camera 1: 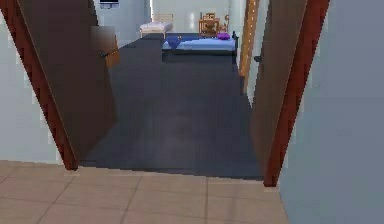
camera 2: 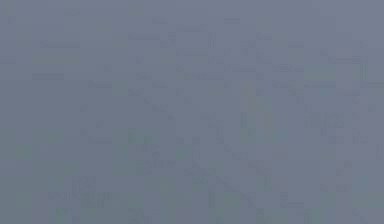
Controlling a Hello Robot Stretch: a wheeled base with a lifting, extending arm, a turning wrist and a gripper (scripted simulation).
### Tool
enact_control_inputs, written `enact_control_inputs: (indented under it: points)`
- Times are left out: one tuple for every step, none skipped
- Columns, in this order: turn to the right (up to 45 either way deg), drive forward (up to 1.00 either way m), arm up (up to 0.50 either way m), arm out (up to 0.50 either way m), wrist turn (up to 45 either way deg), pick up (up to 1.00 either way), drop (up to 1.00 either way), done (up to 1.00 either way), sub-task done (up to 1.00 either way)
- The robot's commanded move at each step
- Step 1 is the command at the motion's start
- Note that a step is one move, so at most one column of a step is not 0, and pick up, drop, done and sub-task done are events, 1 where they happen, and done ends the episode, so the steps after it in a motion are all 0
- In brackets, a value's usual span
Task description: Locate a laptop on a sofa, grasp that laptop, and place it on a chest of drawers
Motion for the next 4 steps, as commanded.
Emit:
enact_control_inputs:
  points:
    - [0.0,1.0,0.0,0.0,0.0,0.0,0.0,0.0,0.0]
    - [3.0,0.0,0.0,0.0,0.0,0.0,0.0,0.0,0.0]
    - [0.0,1.0,0.0,0.0,0.0,0.0,0.0,0.0,0.0]
    - [0.0,0.5,0.0,0.0,0.0,0.0,0.0,0.0,0.0]
